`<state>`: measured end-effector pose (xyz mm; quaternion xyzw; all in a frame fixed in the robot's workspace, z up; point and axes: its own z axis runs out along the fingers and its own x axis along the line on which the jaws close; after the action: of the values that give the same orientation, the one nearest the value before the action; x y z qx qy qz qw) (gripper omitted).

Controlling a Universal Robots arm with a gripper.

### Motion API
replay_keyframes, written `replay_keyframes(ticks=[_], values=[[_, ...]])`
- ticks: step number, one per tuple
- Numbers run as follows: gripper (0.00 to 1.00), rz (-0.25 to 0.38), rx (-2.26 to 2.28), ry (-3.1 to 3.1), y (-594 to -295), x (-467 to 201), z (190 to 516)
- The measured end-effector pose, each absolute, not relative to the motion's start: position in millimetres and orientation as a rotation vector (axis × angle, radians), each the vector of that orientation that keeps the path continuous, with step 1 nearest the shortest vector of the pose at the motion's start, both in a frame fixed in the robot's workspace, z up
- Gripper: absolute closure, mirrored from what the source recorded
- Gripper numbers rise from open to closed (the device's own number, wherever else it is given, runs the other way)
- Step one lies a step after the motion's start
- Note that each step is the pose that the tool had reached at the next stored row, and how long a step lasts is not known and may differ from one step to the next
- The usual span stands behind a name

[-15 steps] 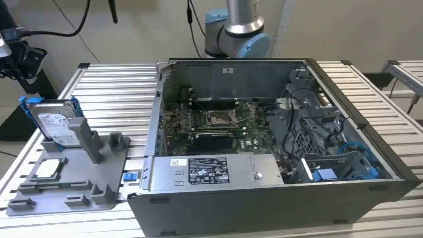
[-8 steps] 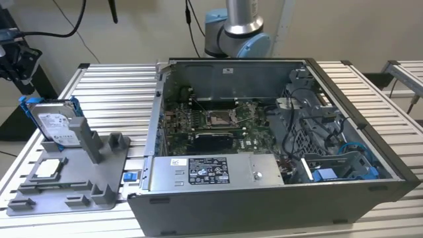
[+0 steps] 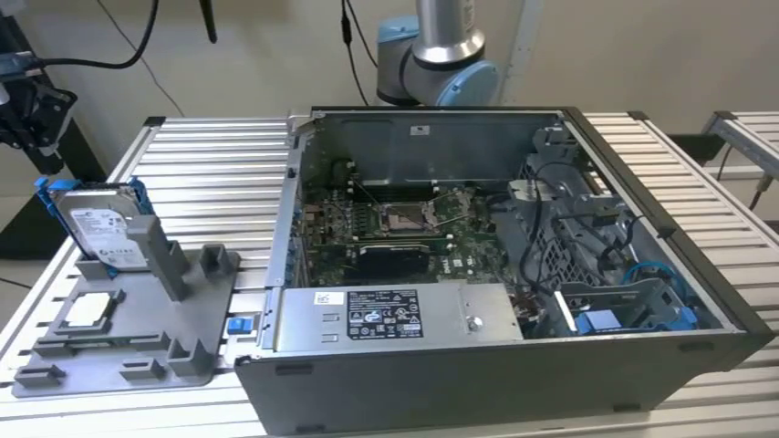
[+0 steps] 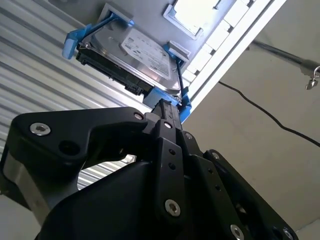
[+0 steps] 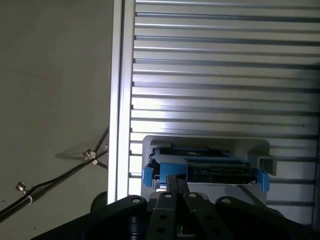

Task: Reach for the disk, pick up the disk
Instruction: 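Reach for the disk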

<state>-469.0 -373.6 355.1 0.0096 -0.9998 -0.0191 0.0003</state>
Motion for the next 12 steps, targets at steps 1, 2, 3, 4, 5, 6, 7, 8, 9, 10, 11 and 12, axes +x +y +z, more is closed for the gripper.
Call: replay_keyframes(ticks=[1, 2, 3, 4, 5, 6, 7, 8, 9, 10, 11, 12], values=[[1.0, -0.06, 0.03, -3.14, -373.7, -469.0, 355.1], [1.0, -0.06, 0.03, -3.14, -373.6, -469.0, 355.1], [1.0, -0.06, 0.03, -3.14, -373.6, -469.0, 355.1], [1.0, -0.06, 0.03, -3.14, -373.7, -469.1, 355.1], [1.0, -0.06, 0.03, -3.14, -373.6, -469.1, 355.1], [1.0, -0.06, 0.031, -3.14, -373.7, -469.1, 355.1], [1.0, -0.06, 0.032, -3.14, -373.6, -469.1, 355.1], [1.0, -0.06, 0.034, -3.14, -373.6, -469.1, 355.1], [1.0, -0.06, 0.039, -3.14, -373.7, -469.1, 355.1], [1.0, -0.06, 0.047, -3.14, -373.7, -469.1, 355.1], [1.0, -0.06, 0.057, -3.14, -373.6, -469.2, 355.1], [1.0, -0.06, 0.071, -3.139, -373.6, -469.1, 355.1]])
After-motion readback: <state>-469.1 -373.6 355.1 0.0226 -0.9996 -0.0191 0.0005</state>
